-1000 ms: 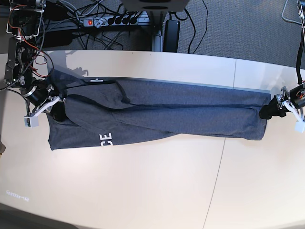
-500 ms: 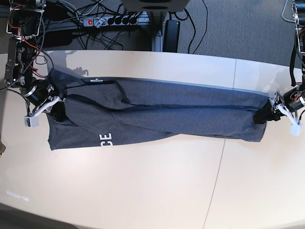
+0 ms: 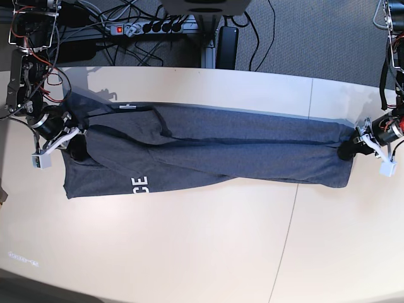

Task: Fold the T-shirt properly
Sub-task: 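Lift the hem end with the left gripper and carry it toward the collar end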

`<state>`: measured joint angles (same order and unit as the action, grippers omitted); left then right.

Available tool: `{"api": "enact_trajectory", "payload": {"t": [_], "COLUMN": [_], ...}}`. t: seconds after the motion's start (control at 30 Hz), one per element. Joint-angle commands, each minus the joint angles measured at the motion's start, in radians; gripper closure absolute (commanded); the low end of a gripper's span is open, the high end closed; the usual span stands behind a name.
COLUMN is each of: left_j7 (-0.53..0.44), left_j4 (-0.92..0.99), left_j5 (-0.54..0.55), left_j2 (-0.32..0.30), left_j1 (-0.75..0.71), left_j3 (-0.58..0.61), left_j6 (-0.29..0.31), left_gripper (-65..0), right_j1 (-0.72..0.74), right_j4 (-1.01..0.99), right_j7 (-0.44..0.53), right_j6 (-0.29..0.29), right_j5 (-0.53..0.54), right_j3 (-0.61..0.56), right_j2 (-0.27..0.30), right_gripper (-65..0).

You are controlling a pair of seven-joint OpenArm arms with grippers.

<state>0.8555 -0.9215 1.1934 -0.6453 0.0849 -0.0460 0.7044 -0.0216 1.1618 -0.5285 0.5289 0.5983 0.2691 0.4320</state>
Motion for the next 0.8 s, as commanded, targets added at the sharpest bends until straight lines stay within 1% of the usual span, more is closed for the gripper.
{"api": "enact_trajectory", "payload": {"t": [0.0,0.03,0.13,0.27,0.4,0.57,0.77], "left_j7": [-0.019,-0.021,-0.022,-0.022,-0.021,-0.021,-0.021], "left_j4": [-0.008,-0.008,-0.008,-0.008,-0.008,-0.008,-0.008], "left_j5": [-0.023,-0.042,-0.052,-0.051,-0.063,-0.063,-0.062], "left_j2": [-0.022,-0.022,-0.023,-0.023,-0.032,-0.071,-0.122], "left_j1": [0.018,0.018,0.018,0.018,0.018,0.018,0.018], "left_j3": [-0.005,-0.005,-0.005,-0.008,-0.009,-0.009,-0.009], "left_j6": [-0.006,-0.006,-0.006,-0.006,-0.006,-0.006,-0.006], "left_gripper": [0.0,0.0,0.0,0.0,0.0,0.0,0.0], "right_j1": [-0.004,-0.004,-0.003,-0.001,-0.001,-0.002,-0.001], "right_j4": [-0.01,-0.01,-0.01,0.005,0.049,0.129,0.217], "right_j7": [-0.073,-0.073,-0.063,-0.048,-0.048,-0.048,-0.048], "right_j6": [0.051,0.051,0.051,0.052,0.052,0.052,0.052], "right_j5": [-0.056,-0.056,-0.048,0.021,0.027,0.031,0.031], "right_j3": [0.002,0.002,0.002,0.002,0.002,0.007,0.055], "right_j2": [0.013,0.013,0.013,0.013,0.014,0.014,0.014], "right_gripper": [0.0,0.0,0.0,0.0,0.0,0.0,0.0]}}
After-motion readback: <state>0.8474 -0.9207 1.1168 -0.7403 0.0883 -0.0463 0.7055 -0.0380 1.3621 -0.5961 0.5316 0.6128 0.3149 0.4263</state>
